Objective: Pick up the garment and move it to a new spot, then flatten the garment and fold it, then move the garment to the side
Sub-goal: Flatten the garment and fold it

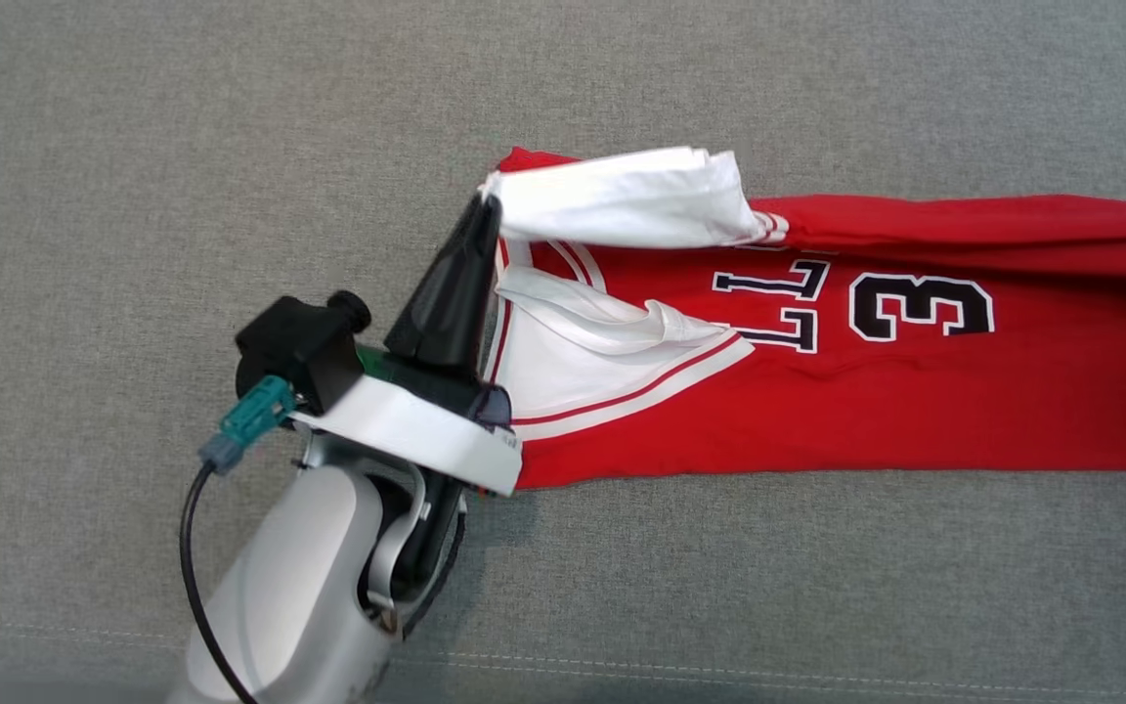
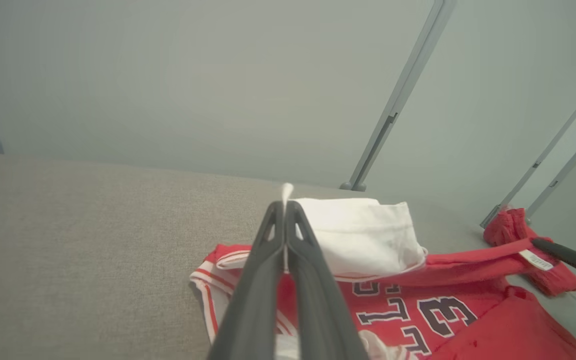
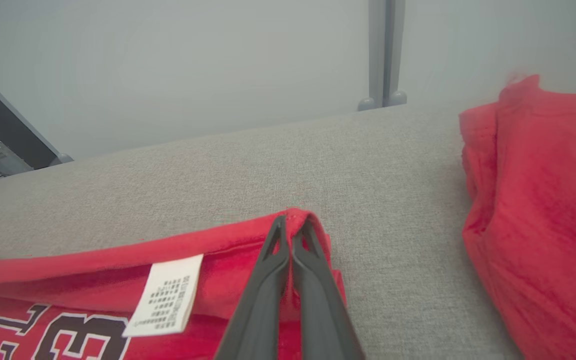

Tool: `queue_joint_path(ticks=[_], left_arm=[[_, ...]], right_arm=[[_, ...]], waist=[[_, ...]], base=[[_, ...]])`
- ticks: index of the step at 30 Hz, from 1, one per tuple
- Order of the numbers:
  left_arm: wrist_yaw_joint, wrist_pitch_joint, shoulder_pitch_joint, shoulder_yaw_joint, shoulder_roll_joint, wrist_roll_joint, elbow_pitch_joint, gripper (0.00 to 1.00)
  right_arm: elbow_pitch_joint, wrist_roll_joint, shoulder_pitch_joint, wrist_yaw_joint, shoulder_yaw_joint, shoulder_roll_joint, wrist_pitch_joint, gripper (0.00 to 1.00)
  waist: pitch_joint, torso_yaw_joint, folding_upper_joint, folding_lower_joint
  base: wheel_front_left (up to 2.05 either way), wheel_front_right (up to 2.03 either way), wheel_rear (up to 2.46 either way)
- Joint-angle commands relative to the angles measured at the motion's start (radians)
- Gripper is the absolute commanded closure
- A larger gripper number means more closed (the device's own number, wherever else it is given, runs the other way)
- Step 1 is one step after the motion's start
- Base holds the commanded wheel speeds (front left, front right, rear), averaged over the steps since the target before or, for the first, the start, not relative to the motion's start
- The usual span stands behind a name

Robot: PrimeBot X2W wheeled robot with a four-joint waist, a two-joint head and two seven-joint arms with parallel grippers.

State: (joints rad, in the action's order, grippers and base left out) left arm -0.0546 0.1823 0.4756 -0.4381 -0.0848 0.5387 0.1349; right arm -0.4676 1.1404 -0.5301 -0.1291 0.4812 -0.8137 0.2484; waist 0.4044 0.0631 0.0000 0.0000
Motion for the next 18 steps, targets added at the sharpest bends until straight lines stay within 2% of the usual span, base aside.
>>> queue_joint_path(ticks=[1, 7, 9, 18], left_arm=[[-0.012, -0.009, -0.013, 0.024, -0.020, 0.003, -0.036, 1.00], [-0.040, -0.035, -0.091, -0.010, -0.028, -0.009, -0.092, 1.00], [-0.053, -0.051, -0.127, -0.022, -0.030, -0.007, -0.095, 1.00], [-0.071, -0.072, -0.164, -0.042, -0.034, -0.004, -0.005, 1.00]], right_arm=[[0.012, -0.016, 0.048, -0.002, -0.007, -0.046, 0.013, 1.00], [0.015, -0.033, 0.104, -0.002, -0.050, -0.034, 0.013, 1.00], [0.014, -0.065, 0.141, -0.002, -0.035, -0.036, 0.013, 1.00], [0.020, -0.089, 0.209, -0.002, -0.022, -0.016, 0.013, 1.00]], waist=[[-0.001, 0.001, 0.0000, 0.0000], [-0.009, 0.012, 0.0000, 0.0000], [-0.015, 0.014, 0.0000, 0.0000], [-0.031, 0.008, 0.0000, 0.0000]], base=[[0.00, 0.00, 0.00], [0.00, 0.00, 0.00], [0.00, 0.00, 0.00], [0.00, 0.00, 0.00]])
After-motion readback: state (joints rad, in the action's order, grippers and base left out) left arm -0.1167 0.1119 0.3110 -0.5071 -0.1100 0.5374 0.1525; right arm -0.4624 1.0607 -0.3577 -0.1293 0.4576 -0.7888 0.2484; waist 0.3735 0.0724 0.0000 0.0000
